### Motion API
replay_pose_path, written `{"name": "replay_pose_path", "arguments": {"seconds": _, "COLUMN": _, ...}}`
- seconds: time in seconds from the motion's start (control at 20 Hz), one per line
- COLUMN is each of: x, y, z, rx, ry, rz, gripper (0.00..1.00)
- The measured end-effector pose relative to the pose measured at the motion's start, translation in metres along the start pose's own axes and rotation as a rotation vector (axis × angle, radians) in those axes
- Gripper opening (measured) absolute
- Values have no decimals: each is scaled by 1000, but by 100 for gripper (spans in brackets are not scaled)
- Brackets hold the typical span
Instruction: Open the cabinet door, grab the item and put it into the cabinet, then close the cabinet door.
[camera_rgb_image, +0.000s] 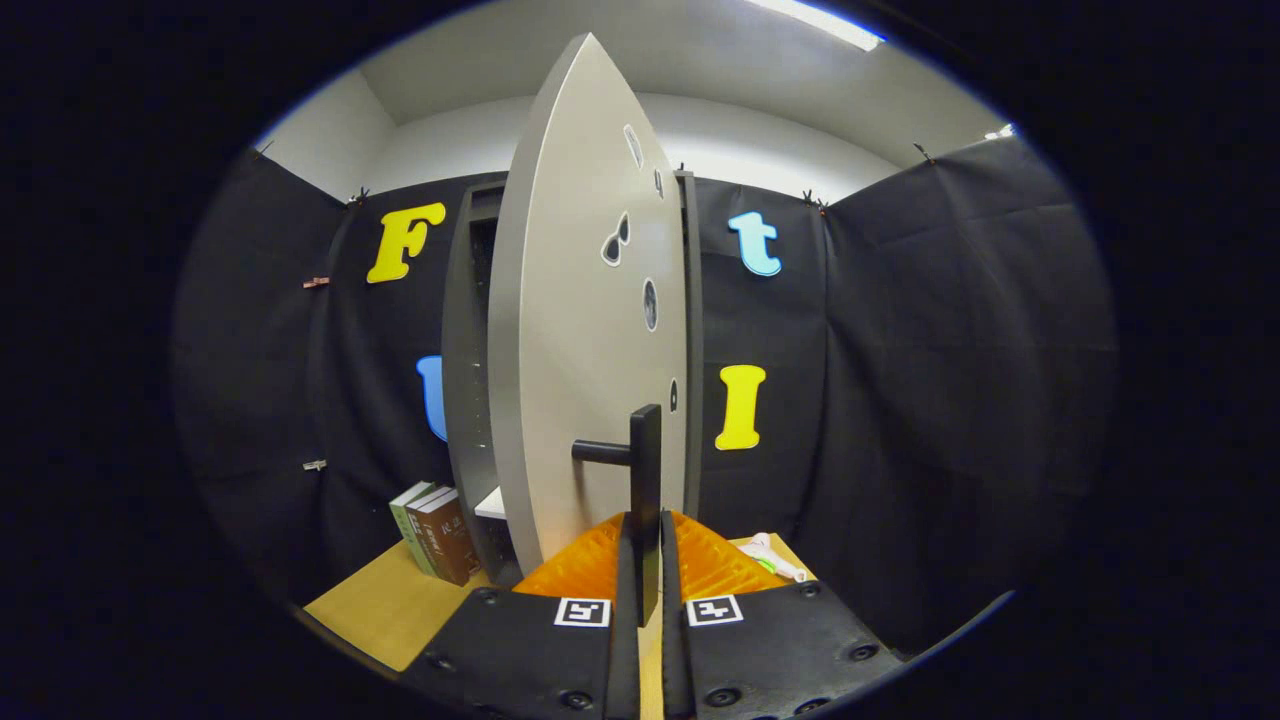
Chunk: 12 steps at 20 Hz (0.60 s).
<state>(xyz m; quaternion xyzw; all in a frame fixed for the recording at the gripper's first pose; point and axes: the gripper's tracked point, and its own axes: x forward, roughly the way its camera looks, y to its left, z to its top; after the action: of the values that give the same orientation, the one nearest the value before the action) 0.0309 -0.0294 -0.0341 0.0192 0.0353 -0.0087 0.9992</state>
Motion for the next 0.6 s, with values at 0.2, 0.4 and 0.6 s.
{"name": "replay_pose_path", "arguments": {"seconds": 0.2, "x": -2, "y": -22, "z": 0, "rx": 5, "ry": 1, "rz": -66, "gripper": 12}}
{"name": "replay_pose_path", "arguments": {"seconds": 0.4, "x": -8, "y": -43, "z": 1, "rx": 29, "ry": -7, "rz": -138, "gripper": 8}}
{"name": "replay_pose_path", "arguments": {"seconds": 0.6, "x": -13, "y": -62, "z": 5, "rx": 9, "ry": -28, "rz": -196, "gripper": 8}}
